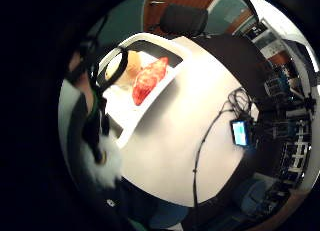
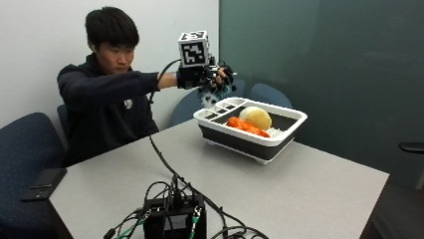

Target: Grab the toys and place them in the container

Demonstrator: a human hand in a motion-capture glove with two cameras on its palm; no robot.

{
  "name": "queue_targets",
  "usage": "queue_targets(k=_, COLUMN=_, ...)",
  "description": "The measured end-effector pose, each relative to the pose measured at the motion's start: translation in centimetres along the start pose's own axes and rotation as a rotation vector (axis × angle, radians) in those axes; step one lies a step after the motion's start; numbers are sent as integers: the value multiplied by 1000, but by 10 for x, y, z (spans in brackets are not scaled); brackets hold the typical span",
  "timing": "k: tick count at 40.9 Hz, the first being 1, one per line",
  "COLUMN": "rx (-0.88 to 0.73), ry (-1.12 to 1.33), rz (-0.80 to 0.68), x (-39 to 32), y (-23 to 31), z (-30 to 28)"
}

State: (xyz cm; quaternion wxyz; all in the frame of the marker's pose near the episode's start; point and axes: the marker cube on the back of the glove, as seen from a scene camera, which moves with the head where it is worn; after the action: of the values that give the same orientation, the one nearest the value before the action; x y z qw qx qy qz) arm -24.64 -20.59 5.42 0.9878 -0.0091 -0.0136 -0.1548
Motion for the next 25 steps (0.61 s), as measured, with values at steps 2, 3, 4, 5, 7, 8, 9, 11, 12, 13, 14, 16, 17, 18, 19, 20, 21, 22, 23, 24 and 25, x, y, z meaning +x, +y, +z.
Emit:
queue_targets(k=2, rx=6, ry=65, rz=-57, x=-23, y=7, z=20)
queue_targets(k=3, rx=11, ry=85, rz=-69, x=-30, y=8, z=26)
queue_targets(k=4, rx=19, ry=93, rz=-68, x=-32, y=7, z=27)
queue_targets(k=5, rx=27, ry=90, rz=-54, x=-29, y=4, z=26)
queue_targets(k=7, rx=45, ry=59, rz=-7, x=-14, y=-4, z=15)
queue_targets(k=8, rx=53, ry=36, rz=18, x=-5, y=-9, z=7)
queue_targets(k=9, rx=59, ry=11, rz=41, x=4, y=-13, z=0)
queue_targets(k=11, rx=66, ry=-34, rz=65, x=17, y=-17, z=-13)
queue_targets(k=12, rx=68, ry=-50, rz=66, x=20, y=-18, z=-17)
queue_targets(k=13, rx=70, ry=-63, rz=63, x=22, y=-17, z=-21)
queue_targets(k=14, rx=72, ry=-72, rz=59, x=24, y=-16, z=-23)
queue_targets(k=16, rx=80, ry=-77, rz=57, x=28, y=-13, z=-29)
queue_targets(k=17, rx=83, ry=-77, rz=59, x=31, y=-11, z=-32)
queue_targets(k=18, rx=86, ry=-75, rz=60, x=33, y=-9, z=-35)
queue_targets(k=19, rx=87, ry=-68, rz=58, x=35, y=-6, z=-37)
queue_targets(k=20, rx=88, ry=-54, rz=51, x=33, y=-1, z=-36)
queue_targets(k=21, rx=89, ry=-29, rz=37, x=28, y=5, z=-33)
queue_targets(k=22, rx=90, ry=0, rz=20, x=21, y=12, z=-28)
queue_targets(k=23, rx=93, ry=28, rz=4, x=15, y=19, z=-23)
queue_targets(k=24, rx=96, ry=49, rz=-6, x=11, y=24, z=-20)
queue_targets(k=25, rx=98, ry=62, rz=-11, x=11, y=28, z=-20)
